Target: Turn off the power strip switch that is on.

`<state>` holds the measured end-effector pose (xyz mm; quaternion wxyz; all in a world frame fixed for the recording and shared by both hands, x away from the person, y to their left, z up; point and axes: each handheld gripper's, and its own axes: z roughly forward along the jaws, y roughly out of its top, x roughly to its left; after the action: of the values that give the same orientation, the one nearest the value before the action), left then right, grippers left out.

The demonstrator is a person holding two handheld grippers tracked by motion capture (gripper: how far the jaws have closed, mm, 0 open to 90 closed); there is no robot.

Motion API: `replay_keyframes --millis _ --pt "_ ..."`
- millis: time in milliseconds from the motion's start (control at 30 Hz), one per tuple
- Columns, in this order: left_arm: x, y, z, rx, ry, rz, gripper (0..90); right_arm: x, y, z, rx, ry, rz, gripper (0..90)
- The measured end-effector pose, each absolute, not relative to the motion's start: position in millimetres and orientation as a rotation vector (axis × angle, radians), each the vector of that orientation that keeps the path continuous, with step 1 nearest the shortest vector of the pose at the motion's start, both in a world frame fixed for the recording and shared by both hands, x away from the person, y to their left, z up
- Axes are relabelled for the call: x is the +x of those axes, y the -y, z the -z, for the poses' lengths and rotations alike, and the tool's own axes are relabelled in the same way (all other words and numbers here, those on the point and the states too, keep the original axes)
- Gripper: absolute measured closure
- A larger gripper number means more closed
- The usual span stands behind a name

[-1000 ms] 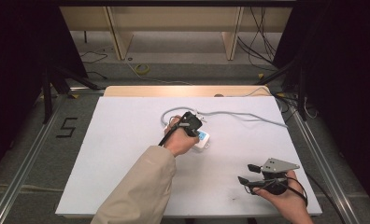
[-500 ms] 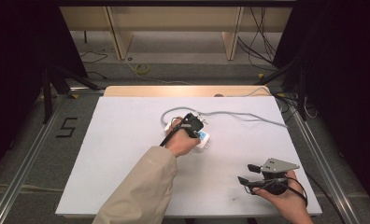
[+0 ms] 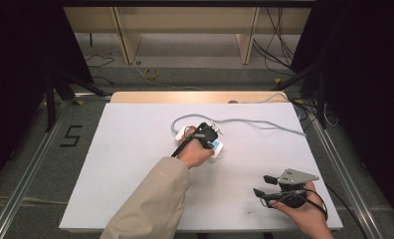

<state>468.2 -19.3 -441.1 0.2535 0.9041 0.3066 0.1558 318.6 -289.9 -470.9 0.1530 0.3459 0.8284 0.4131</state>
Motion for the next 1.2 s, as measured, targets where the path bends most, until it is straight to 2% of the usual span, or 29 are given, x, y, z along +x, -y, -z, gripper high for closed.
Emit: replay_keyframes --millis 767,1033,1200 --pt "469.8 19.5 443.3 2.471 -0.852 -0.418 90.0 318.7 289.1 471.2 0.992 -2.382 -1.184 38.0" --pt "466.9 24.2 444.4 2.458 -0.839 -0.378 90.0 318.6 289.3 470.7 0.992 -2.383 -1.182 38.0" --pt "465.5 27.6 444.3 2.477 -0.826 -0.415 90.0 318.2 289.7 470.7 0.992 -2.379 -1.186 38.0"
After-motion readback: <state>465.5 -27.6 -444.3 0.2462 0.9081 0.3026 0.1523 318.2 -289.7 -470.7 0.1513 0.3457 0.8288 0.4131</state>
